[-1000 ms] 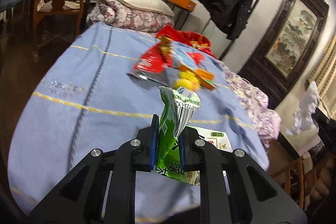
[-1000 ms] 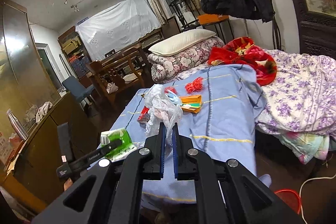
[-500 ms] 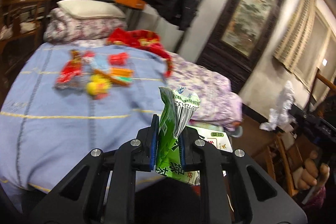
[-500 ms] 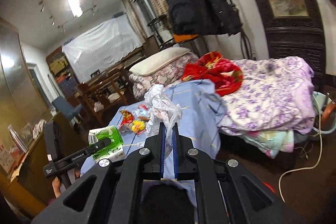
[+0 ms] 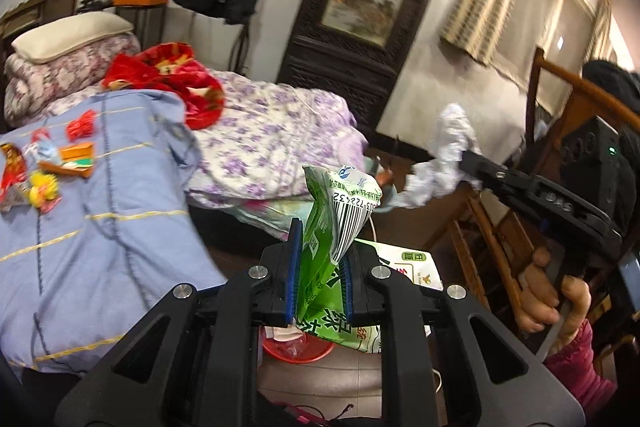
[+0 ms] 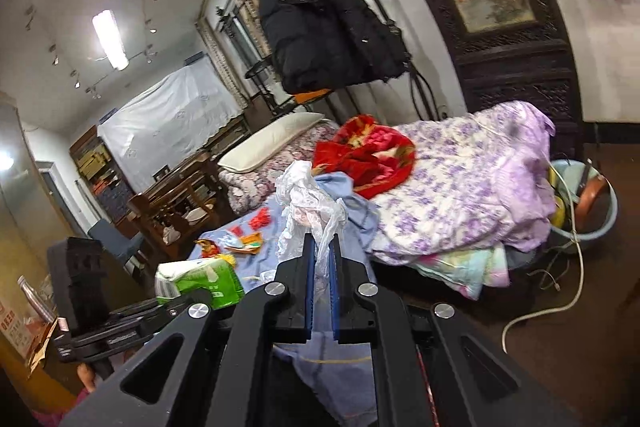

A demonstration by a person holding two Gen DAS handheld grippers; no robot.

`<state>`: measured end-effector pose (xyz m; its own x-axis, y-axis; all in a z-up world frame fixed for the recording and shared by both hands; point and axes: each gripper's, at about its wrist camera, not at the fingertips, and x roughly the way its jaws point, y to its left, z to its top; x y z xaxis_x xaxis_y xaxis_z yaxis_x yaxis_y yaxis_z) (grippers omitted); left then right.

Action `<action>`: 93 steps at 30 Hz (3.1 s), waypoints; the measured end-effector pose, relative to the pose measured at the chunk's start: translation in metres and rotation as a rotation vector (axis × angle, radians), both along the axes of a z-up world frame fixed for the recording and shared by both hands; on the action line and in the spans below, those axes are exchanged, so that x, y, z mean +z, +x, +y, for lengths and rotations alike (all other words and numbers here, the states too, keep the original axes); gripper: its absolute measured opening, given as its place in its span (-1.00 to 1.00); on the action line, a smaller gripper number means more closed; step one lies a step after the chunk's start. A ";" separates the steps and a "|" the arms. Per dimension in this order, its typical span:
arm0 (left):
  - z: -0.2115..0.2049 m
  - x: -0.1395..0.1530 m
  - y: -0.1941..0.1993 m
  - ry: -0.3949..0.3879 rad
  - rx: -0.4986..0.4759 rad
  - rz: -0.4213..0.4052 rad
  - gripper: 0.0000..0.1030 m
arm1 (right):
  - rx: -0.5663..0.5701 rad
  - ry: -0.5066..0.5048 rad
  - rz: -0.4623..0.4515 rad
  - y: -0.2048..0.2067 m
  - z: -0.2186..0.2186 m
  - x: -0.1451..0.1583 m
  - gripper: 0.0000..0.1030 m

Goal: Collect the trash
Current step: 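Carry the carton and bag to the red basket and open both tools over it, then move both open tools back over the bed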

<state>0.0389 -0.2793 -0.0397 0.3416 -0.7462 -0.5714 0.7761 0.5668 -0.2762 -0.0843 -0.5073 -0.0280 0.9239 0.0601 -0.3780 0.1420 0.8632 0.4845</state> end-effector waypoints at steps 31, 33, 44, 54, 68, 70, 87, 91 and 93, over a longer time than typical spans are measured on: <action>-0.058 -0.090 0.020 0.141 -0.070 0.141 -0.65 | -0.025 0.161 0.525 0.068 -0.035 -0.255 -0.25; -0.064 -0.100 0.022 0.164 -0.079 0.153 -0.65 | -0.050 0.198 0.529 0.064 -0.040 -0.268 0.09; -0.122 -0.152 0.019 0.291 -0.152 0.178 -0.62 | -0.160 0.283 0.382 0.022 -0.089 -0.246 0.10; -0.140 -0.166 0.025 0.362 -0.091 0.116 0.49 | -0.182 0.290 0.329 0.007 -0.104 -0.234 0.11; -0.069 -0.097 0.030 0.238 0.062 0.018 0.63 | -0.073 0.163 0.244 0.026 -0.049 -0.160 0.14; -0.053 -0.083 0.028 0.209 0.084 -0.003 0.63 | -0.056 0.138 0.219 0.027 -0.038 -0.142 0.19; 0.128 -0.023 0.055 0.026 0.423 -0.108 0.86 | 0.158 -0.049 0.095 0.059 0.107 -0.035 0.65; 0.181 -0.035 0.095 0.023 0.569 -0.060 0.86 | 0.235 -0.043 0.150 0.092 0.145 -0.047 0.65; 0.207 -0.044 0.118 0.046 0.660 -0.044 0.86 | 0.265 -0.036 0.185 0.109 0.160 -0.058 0.65</action>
<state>0.1570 -0.0721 -0.0839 0.7424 -0.3471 -0.5731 0.2716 0.9378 -0.2163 0.0247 -0.3473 -0.0858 0.7933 0.2734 -0.5441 -0.0074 0.8978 0.4404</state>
